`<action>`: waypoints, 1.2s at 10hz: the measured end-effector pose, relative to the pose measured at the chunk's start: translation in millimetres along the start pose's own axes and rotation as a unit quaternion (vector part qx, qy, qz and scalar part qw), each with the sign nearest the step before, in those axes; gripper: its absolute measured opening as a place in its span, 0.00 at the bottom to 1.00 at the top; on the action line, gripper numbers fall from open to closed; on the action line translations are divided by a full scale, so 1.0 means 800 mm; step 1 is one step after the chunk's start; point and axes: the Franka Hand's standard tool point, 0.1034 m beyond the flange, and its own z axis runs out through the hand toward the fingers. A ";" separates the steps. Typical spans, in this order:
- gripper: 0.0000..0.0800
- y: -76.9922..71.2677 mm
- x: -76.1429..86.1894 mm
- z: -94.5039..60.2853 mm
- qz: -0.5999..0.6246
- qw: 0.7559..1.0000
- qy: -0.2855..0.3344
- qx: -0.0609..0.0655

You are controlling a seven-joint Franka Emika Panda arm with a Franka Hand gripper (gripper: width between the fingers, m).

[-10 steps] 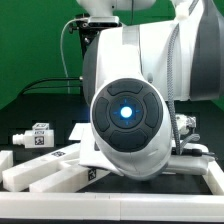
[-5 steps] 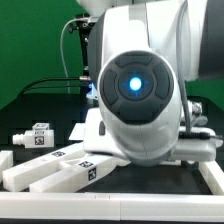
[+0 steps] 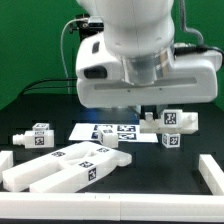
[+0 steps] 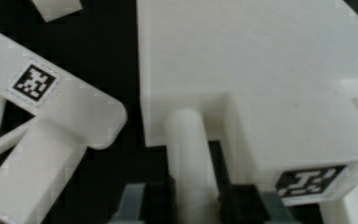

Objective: Assemble chair

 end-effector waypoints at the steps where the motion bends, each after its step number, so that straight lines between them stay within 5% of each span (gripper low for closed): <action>1: 0.14 -0.001 0.000 0.003 0.000 0.999 0.038 -0.001; 3: 0.14 -0.005 0.011 -0.003 -0.003 0.994 0.106 -0.003; 6: 0.14 -0.018 0.042 -0.052 -0.031 0.977 0.213 -0.004; 10: 0.14 -0.017 0.052 -0.053 -0.029 0.939 0.344 -0.010; 12: 0.14 -0.006 0.045 -0.026 -0.044 0.929 0.366 -0.022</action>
Offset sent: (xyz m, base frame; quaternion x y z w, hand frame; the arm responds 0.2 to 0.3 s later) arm 0.0448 0.0079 0.0211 -0.0331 0.2063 -0.0500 0.9767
